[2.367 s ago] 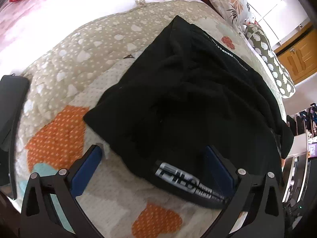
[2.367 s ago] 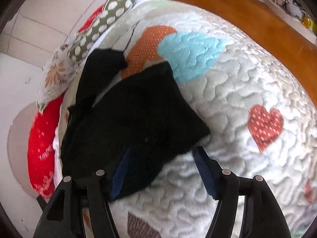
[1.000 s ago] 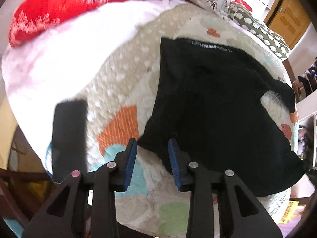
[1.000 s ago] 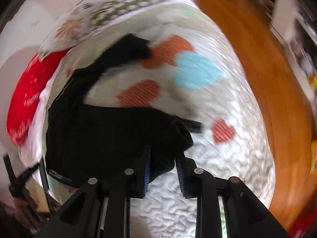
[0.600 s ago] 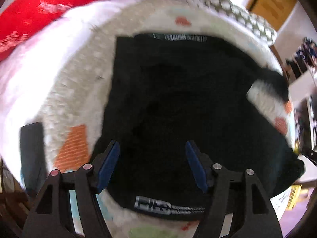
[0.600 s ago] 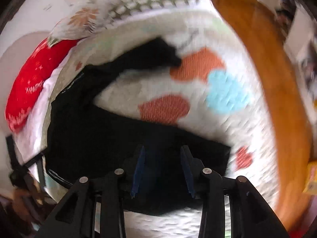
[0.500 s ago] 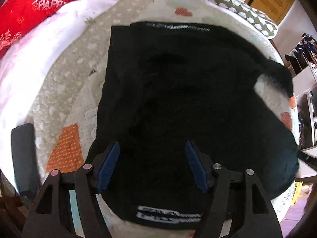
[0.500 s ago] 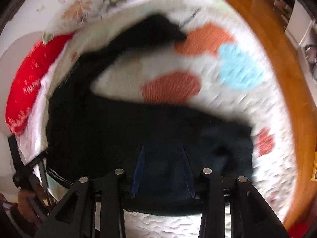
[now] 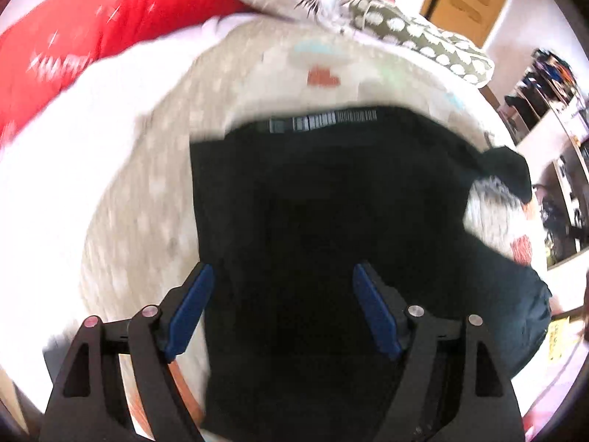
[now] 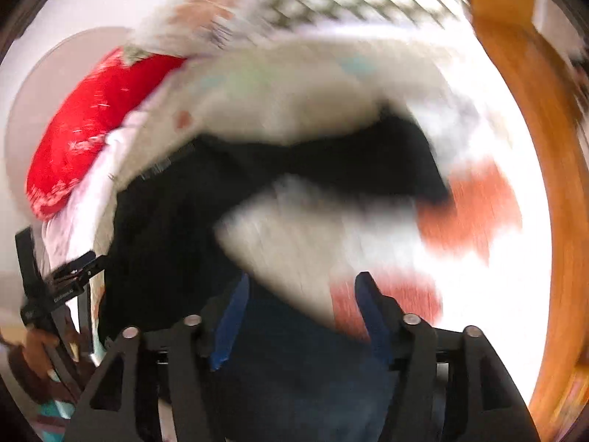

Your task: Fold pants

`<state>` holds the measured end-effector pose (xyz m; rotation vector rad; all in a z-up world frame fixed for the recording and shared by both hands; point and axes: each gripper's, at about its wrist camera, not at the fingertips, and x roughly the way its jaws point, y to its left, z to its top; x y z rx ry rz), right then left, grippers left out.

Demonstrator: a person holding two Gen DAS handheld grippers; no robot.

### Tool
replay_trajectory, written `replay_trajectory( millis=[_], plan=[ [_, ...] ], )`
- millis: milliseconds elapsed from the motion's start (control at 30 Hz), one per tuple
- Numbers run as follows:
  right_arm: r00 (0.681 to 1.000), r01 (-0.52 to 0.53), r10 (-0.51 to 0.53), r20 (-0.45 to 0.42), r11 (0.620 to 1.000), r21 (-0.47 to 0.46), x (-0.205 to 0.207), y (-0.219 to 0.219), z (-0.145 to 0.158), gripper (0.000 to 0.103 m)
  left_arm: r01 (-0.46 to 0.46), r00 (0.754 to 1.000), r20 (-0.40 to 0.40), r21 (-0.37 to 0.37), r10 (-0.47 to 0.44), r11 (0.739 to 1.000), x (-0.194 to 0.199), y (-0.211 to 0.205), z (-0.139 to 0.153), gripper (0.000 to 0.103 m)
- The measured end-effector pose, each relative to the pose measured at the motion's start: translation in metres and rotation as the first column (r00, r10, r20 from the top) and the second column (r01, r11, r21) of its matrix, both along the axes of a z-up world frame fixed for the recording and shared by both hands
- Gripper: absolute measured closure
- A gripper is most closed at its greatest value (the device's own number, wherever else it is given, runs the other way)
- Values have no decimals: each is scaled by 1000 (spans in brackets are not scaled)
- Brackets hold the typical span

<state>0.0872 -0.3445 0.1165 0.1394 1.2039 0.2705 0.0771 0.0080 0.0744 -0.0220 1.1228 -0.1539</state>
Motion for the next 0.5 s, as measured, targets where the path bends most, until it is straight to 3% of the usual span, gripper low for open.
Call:
replay_trajectory(
  millis=[100, 267, 367, 433, 500],
  plan=[
    [995, -96, 97, 4, 995, -30, 42, 25, -3, 37, 66, 998, -11, 23, -66, 998, 44, 5, 3, 20],
    [953, -302, 300, -39, 951, -63, 84, 69, -18, 27, 146, 989, -6, 12, -146, 989, 102, 11, 4, 20],
    [946, -323, 320, -44, 939, -116, 95, 87, -34, 27, 190, 981, -33, 29, -189, 981, 122, 2, -8, 20],
    [948, -318, 314, -51, 943, -95, 103, 90, -42, 27, 221, 974, -61, 75, -217, 972, 134, -4, -18, 20],
    [947, -322, 321, -27, 938, -131, 107, 94, -45, 31, 250, 968, -67, 120, -243, 961, 144, -12, -24, 20]
  ],
)
